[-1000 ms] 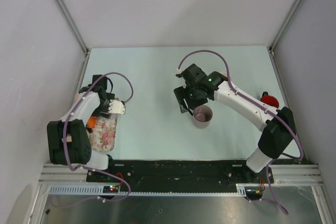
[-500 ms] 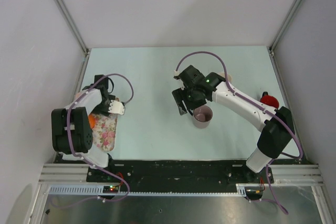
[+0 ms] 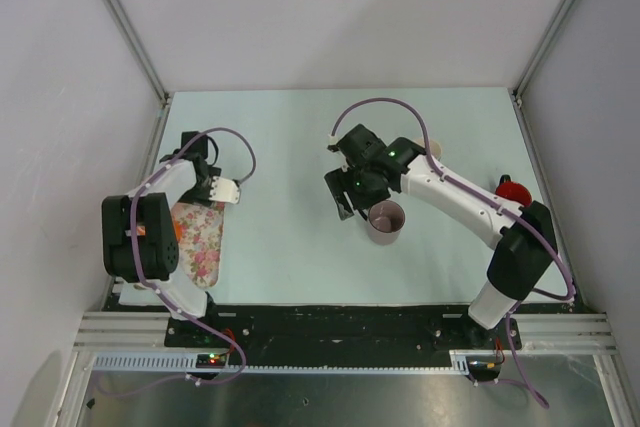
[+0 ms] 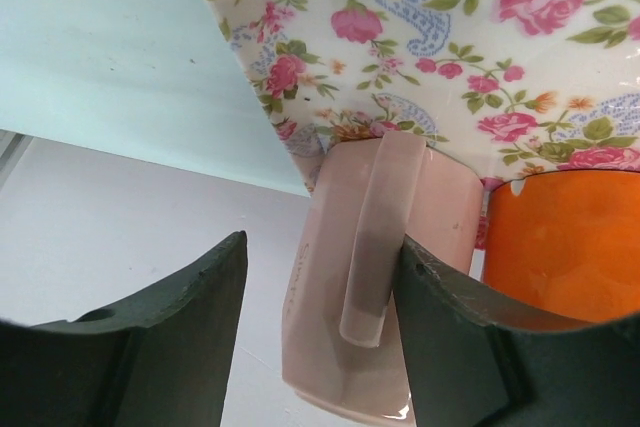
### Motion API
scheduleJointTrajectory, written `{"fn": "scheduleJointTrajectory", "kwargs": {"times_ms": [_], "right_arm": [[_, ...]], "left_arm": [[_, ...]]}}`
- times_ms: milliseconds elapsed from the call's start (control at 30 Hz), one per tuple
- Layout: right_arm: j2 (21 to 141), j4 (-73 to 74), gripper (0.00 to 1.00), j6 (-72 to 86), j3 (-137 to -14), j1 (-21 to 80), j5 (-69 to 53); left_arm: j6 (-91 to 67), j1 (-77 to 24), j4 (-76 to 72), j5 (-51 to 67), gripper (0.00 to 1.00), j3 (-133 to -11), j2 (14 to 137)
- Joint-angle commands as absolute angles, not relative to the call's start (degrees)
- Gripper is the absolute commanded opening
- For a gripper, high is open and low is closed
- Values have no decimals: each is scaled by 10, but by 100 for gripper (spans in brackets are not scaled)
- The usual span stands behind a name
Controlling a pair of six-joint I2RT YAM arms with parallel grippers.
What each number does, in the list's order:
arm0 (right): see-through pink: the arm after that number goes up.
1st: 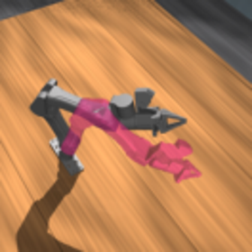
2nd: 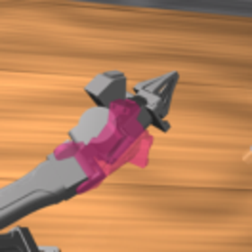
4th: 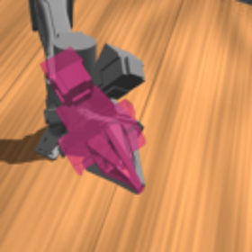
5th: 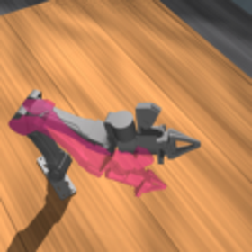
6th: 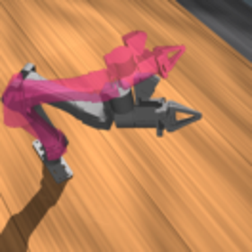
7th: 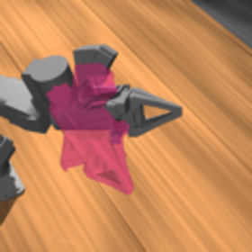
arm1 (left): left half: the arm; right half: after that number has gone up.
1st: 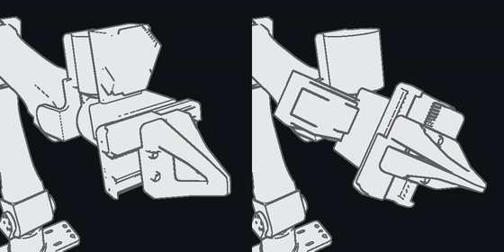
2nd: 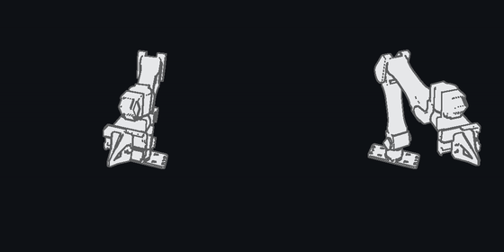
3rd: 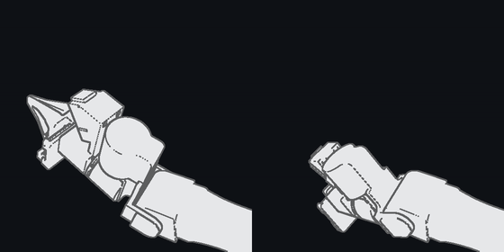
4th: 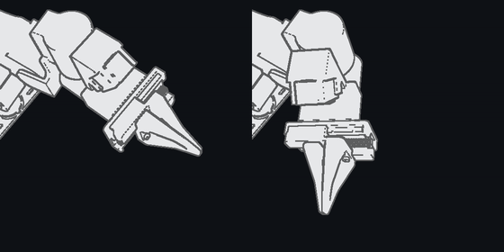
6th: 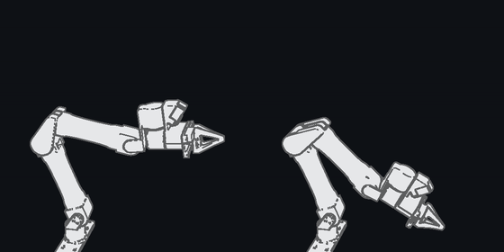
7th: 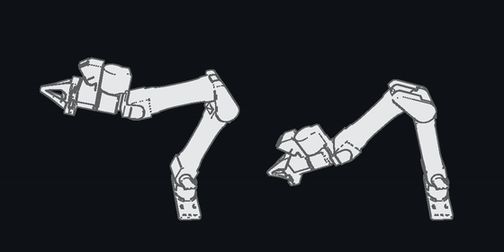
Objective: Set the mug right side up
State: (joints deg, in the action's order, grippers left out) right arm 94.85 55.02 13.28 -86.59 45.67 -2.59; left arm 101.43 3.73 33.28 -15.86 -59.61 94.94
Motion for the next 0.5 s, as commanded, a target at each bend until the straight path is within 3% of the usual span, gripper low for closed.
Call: {"fn": "scheduleJointTrajectory", "kwargs": {"times_ms": [0,133,267,333,467], "right_arm": [[957,554,72,131,-899,462,-33],[962,556,72,130,-906,465,-35],[966,569,72,126,-921,469,-31],[965,576,72,124,-929,470,-23],[951,576,72,124,-940,471,-22]], "left_arm": [[1031,37,313,-174,64,-598,942],[1023,36,313,-167,57,-593,950],[1018,33,314,-195,32,-587,962],[1017,30,313,-202,10,-586,958],[988,23,316,-155,1,-605,926]]}}
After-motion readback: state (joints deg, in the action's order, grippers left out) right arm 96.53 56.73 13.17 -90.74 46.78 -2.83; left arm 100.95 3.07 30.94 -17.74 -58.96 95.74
